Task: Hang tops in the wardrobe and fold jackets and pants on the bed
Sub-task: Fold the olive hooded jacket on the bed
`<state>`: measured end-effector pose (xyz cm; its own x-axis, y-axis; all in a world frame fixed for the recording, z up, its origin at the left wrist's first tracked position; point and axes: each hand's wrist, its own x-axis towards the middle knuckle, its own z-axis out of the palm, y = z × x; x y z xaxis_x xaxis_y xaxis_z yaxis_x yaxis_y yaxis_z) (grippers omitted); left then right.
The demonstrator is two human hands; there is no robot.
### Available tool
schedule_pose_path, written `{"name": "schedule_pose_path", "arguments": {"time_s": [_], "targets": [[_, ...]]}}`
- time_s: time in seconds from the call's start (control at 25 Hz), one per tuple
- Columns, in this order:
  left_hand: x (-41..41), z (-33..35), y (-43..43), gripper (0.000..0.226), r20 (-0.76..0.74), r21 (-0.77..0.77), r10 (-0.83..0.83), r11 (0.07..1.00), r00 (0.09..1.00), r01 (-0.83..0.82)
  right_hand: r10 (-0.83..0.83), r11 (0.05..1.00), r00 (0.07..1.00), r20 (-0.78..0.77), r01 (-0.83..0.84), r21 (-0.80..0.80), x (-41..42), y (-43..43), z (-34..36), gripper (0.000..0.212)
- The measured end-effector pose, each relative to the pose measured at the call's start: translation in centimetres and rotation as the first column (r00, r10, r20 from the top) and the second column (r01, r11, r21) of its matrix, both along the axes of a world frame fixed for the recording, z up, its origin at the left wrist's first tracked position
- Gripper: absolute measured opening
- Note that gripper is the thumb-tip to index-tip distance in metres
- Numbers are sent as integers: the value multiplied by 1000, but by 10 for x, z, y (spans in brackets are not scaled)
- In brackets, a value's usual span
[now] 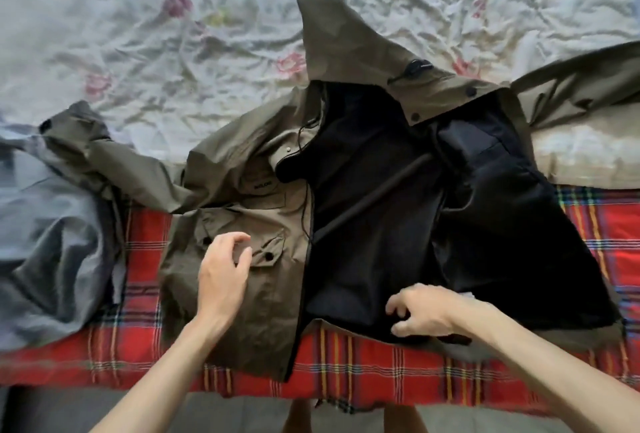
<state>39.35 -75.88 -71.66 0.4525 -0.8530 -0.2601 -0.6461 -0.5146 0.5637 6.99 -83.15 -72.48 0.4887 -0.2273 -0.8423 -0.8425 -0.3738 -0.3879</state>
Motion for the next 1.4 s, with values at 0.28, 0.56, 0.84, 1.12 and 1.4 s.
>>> {"name": "schedule_pose_path", "arguments": {"time_s": [0.28,0.56,0.84,1.12,1.4], "targets": [[48,31,-176,41,10,-47,-188,981,982,188,-390,502,779,491,627,-596,80,-216,44,47],[39,-17,-327,78,-460,17,-83,995,884,102,-407,681,712,572,654,-329,140,-353,37,100],[12,-41,-384,56,-683,42,24,999,730,6,-791,-191,-477,383,788,586,66,-381,9,26],[-17,-16,-418,5,-674,138,43,988,737,69,-731,332,462,502,884,-329,40,-376,-15,15],[34,39,-488,64,-287,-227,186,940,940,-255,-475,-58,327,817,915,-400,101,-476,75,60]]}}
